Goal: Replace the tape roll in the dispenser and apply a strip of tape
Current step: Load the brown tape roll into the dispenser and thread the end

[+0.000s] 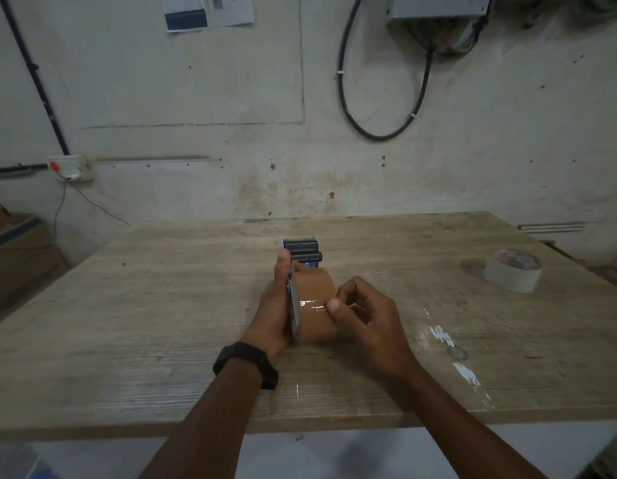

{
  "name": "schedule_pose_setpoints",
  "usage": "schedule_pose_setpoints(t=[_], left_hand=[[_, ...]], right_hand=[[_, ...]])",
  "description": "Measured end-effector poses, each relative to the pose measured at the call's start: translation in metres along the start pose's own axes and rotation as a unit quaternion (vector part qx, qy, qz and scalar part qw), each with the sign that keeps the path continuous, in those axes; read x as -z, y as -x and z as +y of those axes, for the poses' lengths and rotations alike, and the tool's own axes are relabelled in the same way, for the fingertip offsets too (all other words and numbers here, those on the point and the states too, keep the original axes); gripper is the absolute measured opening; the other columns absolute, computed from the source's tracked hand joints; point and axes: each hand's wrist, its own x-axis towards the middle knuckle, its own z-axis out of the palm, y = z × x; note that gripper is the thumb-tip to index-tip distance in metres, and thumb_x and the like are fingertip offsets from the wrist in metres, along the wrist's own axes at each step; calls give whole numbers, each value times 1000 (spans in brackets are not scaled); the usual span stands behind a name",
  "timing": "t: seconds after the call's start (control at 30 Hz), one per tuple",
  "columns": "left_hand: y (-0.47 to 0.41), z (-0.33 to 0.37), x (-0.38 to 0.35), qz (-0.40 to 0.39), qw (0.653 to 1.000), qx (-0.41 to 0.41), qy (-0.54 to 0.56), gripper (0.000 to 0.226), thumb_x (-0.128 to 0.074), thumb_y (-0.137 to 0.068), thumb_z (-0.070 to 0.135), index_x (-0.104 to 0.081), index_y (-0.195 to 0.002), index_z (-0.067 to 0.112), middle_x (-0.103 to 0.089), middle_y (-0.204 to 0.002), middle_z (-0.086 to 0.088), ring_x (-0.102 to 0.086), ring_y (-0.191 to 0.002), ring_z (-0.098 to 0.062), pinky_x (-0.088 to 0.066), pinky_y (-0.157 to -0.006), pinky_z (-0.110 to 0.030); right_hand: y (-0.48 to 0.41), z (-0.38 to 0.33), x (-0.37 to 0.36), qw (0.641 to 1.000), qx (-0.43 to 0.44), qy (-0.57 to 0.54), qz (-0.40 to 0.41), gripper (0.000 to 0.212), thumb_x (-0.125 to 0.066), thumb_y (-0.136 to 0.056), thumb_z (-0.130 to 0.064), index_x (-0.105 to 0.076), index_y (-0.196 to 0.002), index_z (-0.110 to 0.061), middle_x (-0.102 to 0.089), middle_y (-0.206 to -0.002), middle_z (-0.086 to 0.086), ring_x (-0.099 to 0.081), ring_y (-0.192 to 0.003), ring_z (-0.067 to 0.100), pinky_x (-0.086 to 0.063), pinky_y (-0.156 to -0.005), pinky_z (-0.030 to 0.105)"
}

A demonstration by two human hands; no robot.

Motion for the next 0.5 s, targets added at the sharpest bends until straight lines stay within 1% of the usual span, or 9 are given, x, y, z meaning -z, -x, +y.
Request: schedule_pose_setpoints(t=[0.07,0.13,0.17,0.2,0.27,0.33,0.37,0.47,0.5], left_hand=[[0,0,-1,-1,1000,4,0,77,-47,-74,78,-66,-116,15,-76,-83,-5,-74,-76,-20,-59,-66,-35],[2,2,-2,-8,1000,6,0,75,-46,-76,77,-67,-114,16,-76,-85,-6,-74,-75,-20,-59,-64,-34],[2,2,-2,-11,1000,6,-2,74,-45,-76,77,-67,-114,16,-76,-85,-7,-74,-74,-20,-59,-63,-33],[3,2,-2,-11,1000,6,-6,74,-45,-77,77,-67,-114,16,-76,-87,-7,-74,-75,-20,-59,-63,-33],[5,3,-3,-5,1000,3,-13,75,-45,-79,77,-67,-117,17,-78,-94,-9,-76,-82,-22,-59,-67,-34],[5,4,-4,-2,1000,1,-17,78,-48,-78,78,-67,-125,19,-78,-109,-13,-75,-98,-28,-59,-80,-41],[5,4,-4,-5,1000,0,-16,79,-50,-78,79,-67,-127,20,-77,-113,-14,-75,-102,-30,-58,-84,-43],[7,5,-7,1,1000,-3,-12,72,-48,-81,75,-70,-123,21,-79,-105,-10,-77,-91,-24,-59,-74,-37],[7,6,-7,1,1000,-1,-6,71,-48,-83,74,-69,-125,21,-78,-110,-12,-76,-95,-25,-60,-76,-37]], right_hand=[[-1,1,-1,1000,11,-10,24,27,-65,-91,-41,-62,-90,-14,-71,-92,5,-71,-89,24,-57,-77,57],[-3,2,-1,998,12,-26,49,22,-65,-91,-37,-63,-91,-15,-69,-91,4,-69,-89,25,-55,-80,60],[-4,1,-2,998,14,-27,59,21,-65,-91,-37,-64,-93,-16,-69,-93,2,-68,-90,24,-56,-81,59],[-6,-1,-3,997,20,-19,68,21,-66,-90,-37,-64,-96,-17,-69,-96,0,-68,-92,21,-57,-82,55],[-14,-8,-5,995,48,12,83,26,-67,-88,-38,-66,-103,-16,-70,-103,-2,-69,-93,18,-59,-81,41],[-27,-18,-6,991,75,69,90,28,-71,-86,-34,-69,-107,-15,-71,-104,-4,-69,-88,15,-58,-74,28],[-33,-22,-6,987,82,108,88,27,-73,-85,-30,-71,-108,-16,-72,-102,-6,-69,-85,13,-57,-71,25],[-49,-37,-6,973,73,211,62,25,-80,-83,-25,-78,-108,-20,-73,-92,-14,-68,-79,7,-54,-70,19],[-51,-40,-5,970,65,230,48,25,-81,-83,-26,-79,-107,-20,-72,-89,-15,-67,-78,4,-52,-72,17]])
